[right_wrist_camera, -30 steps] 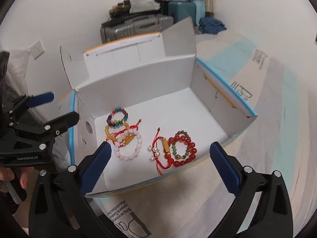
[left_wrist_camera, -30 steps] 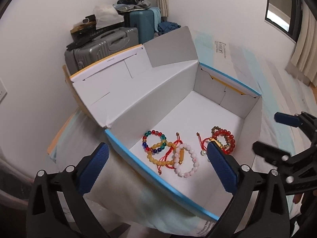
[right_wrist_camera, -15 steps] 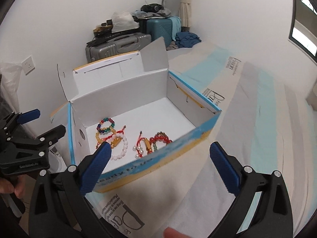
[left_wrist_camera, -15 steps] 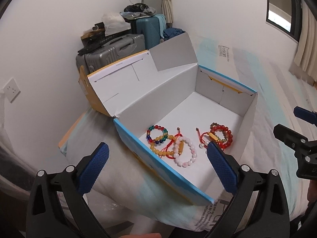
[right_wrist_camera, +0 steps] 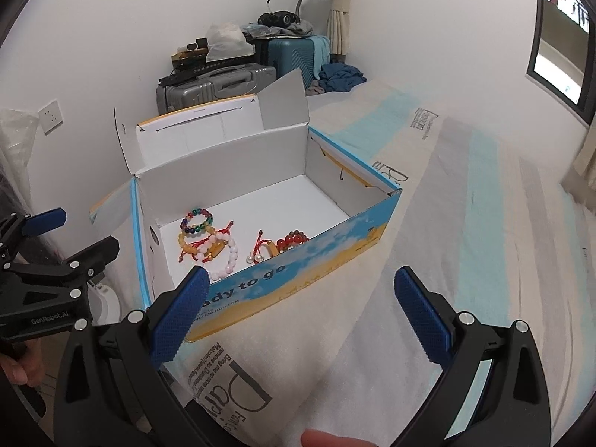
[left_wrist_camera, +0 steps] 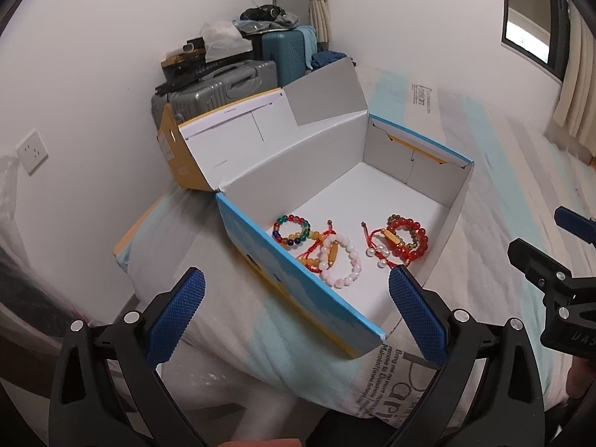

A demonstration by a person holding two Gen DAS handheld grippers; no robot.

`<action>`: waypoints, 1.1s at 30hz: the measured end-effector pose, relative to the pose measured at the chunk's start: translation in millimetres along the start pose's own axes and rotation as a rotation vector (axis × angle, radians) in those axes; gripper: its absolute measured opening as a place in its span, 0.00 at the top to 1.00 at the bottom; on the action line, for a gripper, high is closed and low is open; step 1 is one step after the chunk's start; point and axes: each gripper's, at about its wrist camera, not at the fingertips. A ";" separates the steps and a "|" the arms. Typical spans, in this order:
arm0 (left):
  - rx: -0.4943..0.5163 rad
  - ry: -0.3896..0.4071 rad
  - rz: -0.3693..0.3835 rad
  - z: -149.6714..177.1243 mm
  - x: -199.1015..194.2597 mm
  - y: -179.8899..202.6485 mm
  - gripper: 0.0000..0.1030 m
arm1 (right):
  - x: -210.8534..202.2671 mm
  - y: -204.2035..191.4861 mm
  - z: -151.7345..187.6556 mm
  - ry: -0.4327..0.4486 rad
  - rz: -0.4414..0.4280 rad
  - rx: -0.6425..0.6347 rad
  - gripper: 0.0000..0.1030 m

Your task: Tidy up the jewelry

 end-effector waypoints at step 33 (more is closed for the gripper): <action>0.007 -0.011 0.016 0.0 6.9 4.3 0.06 | 5.7 -0.7 4.4 -0.010 0.024 -0.010 0.07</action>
Point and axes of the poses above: each gripper's, at about its wrist camera, not at the fingertips, and x roughly the way its jaws point, y to its right, z to its underside, and after that the axes turned 15 degrees about x, right-handed
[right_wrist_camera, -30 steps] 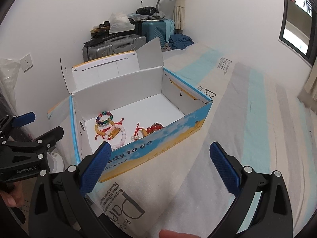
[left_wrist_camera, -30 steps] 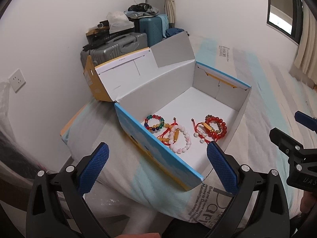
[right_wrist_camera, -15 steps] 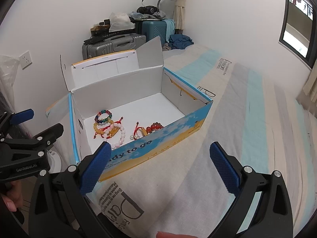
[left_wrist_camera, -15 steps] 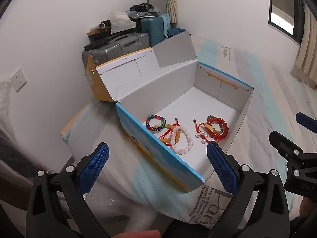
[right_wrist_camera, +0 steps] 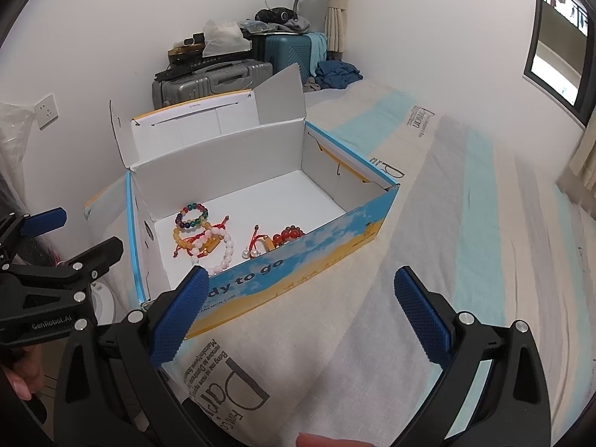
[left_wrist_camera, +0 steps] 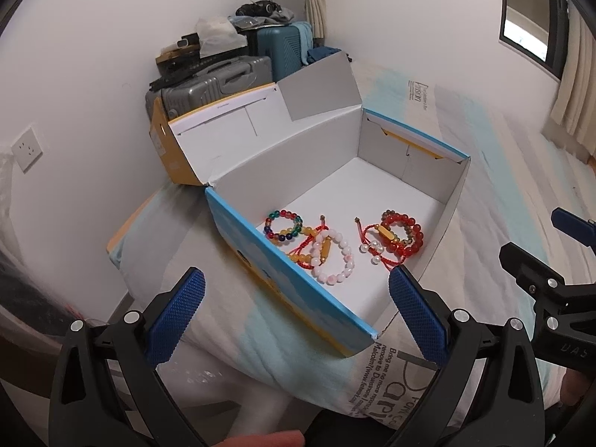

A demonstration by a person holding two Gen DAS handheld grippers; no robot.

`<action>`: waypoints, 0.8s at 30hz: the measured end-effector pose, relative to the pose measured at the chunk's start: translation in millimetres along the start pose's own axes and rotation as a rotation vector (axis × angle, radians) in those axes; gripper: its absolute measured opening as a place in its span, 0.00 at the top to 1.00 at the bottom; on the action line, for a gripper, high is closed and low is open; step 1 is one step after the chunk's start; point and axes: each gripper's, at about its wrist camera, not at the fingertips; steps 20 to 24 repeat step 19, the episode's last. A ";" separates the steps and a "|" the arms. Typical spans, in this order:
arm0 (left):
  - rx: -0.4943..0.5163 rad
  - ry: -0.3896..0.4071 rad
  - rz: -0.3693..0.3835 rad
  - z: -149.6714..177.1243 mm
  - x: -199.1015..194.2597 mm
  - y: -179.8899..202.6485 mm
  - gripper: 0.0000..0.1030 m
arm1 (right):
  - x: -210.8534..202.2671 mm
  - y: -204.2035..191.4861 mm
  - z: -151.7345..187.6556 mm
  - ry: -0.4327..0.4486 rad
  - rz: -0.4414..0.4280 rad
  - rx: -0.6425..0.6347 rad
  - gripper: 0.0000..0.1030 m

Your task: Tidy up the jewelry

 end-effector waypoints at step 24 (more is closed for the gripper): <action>-0.038 0.026 0.009 0.1 -7.3 -5.0 0.06 | -0.6 -2.2 2.3 -0.004 0.001 -0.003 0.07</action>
Point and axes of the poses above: each gripper's, at about its wrist camera, not at the fingertips, and x roughly the way its jaws point, y to its right, z to its underside, and after that the axes turned 15 degrees about x, right-handed
